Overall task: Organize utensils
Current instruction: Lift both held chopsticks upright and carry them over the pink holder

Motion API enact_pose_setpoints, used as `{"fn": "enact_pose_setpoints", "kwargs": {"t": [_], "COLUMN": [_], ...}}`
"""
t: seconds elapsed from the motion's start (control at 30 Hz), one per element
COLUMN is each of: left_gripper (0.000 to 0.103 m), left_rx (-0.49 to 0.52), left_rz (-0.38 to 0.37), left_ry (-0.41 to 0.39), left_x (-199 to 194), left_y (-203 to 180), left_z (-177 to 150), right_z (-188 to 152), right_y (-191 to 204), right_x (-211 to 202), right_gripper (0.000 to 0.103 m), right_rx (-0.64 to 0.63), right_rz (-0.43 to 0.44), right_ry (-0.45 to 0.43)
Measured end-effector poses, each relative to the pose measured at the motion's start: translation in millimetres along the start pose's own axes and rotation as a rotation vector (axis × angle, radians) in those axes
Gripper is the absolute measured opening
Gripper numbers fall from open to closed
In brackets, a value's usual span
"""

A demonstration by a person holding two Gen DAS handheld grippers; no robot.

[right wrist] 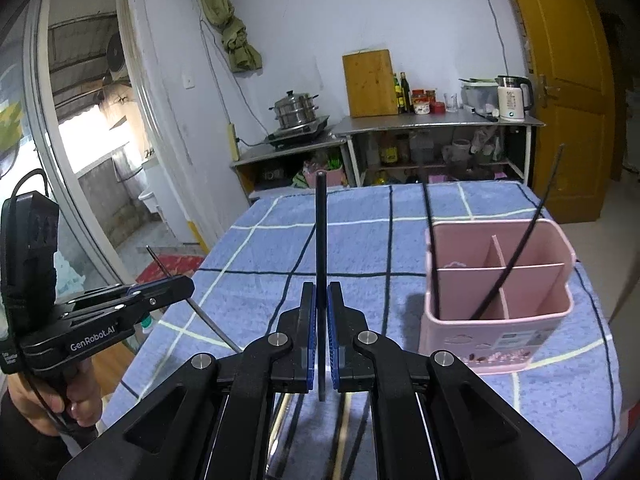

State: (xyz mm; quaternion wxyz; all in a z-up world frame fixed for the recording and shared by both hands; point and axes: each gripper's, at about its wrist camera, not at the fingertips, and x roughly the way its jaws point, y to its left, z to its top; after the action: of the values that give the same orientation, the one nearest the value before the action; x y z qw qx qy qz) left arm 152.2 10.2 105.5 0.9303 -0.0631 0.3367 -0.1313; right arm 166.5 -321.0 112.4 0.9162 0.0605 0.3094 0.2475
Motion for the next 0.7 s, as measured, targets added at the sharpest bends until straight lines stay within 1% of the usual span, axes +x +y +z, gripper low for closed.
{"fn": "enact_pose_setpoints", "kwargs": {"t": [0.13,0.37,0.53,0.7], "left_gripper": [0.005,0.005,0.005,0.005], "left_rx": [0.011,0.041,0.051,0.063], "left_rz": [-0.038,-0.122,-0.180,-0.217], "left_ry": [0.005,0.028,0.022,-0.021], "left_x": [0.8,17.4,24.7,22.4], "left_y": [-17.5,-58.5,-84.4,-103.4], "left_z": [2.0,9.0,27.1,55.2], "right_z": [-0.5,0.8,15.4,36.5], "right_y": [-13.1,-44.4,-64.0,-74.7], "right_x": [-15.3,-42.4,-61.3,-80.6], "right_gripper": [0.005,0.005,0.005,0.005], "right_rx": [0.019,0.068,0.090,0.092], "right_rz": [-0.022,-0.079,-0.107,-0.130], "right_ry": [-0.012,-0.040,-0.084,-0.147]}}
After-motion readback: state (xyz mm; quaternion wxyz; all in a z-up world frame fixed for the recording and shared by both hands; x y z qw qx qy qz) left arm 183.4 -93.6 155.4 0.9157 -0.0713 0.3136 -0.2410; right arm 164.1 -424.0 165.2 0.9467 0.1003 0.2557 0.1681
